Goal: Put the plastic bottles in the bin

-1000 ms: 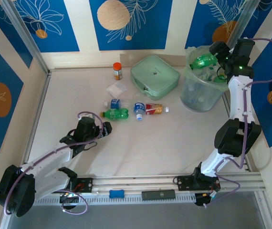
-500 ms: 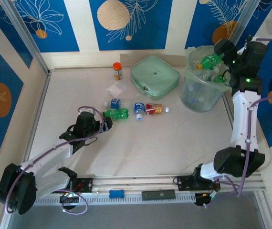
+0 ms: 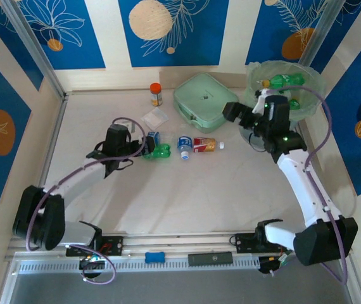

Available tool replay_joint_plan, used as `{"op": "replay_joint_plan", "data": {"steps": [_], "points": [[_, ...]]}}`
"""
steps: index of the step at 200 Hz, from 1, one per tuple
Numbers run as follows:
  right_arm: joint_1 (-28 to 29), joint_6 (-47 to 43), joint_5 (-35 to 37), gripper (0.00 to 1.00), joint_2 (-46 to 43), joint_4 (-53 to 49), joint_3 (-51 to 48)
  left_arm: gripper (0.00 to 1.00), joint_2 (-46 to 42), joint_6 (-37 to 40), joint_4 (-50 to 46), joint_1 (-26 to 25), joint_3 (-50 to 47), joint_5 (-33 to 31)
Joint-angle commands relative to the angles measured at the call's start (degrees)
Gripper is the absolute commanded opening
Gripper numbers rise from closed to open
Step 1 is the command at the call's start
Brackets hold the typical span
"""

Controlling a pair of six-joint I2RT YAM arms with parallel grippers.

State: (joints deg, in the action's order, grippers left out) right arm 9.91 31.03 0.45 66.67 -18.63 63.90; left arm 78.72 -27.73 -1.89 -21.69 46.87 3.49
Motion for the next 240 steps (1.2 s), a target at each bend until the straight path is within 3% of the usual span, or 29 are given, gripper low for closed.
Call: {"op": "replay_joint_plan", "data": {"steps": [1, 44, 143, 188, 240], "points": [[4.4, 1.1, 1.0, 0.99, -2.4, 3.1, -3.2, 0.99, 5.4, 5.3, -2.2, 0.9, 5.0, 6.3], [10.7, 6.0, 5.4, 0.99, -3.8, 8.9, -11.7, 0.99, 12.6, 9.2, -4.1, 1.0, 9.6, 7.9], [12.7, 6.7, 6.6, 0.99, -3.5, 9.4, -13.0, 0.99, 22.6, 15.6, -8.1, 1.0, 18.0, 13.9], [13.0, 6.9, 7.0, 0.99, -3.7, 10.1, -13.5, 0.99, 21.2, 12.4, -8.2, 0.7, 15.1, 16.4], [13.2, 7.5, 6.6, 0.99, -2.7, 11.2, -13.8, 0.99, 16.2, 11.2, -9.6, -1.3, 10.7, 14.5]]}}
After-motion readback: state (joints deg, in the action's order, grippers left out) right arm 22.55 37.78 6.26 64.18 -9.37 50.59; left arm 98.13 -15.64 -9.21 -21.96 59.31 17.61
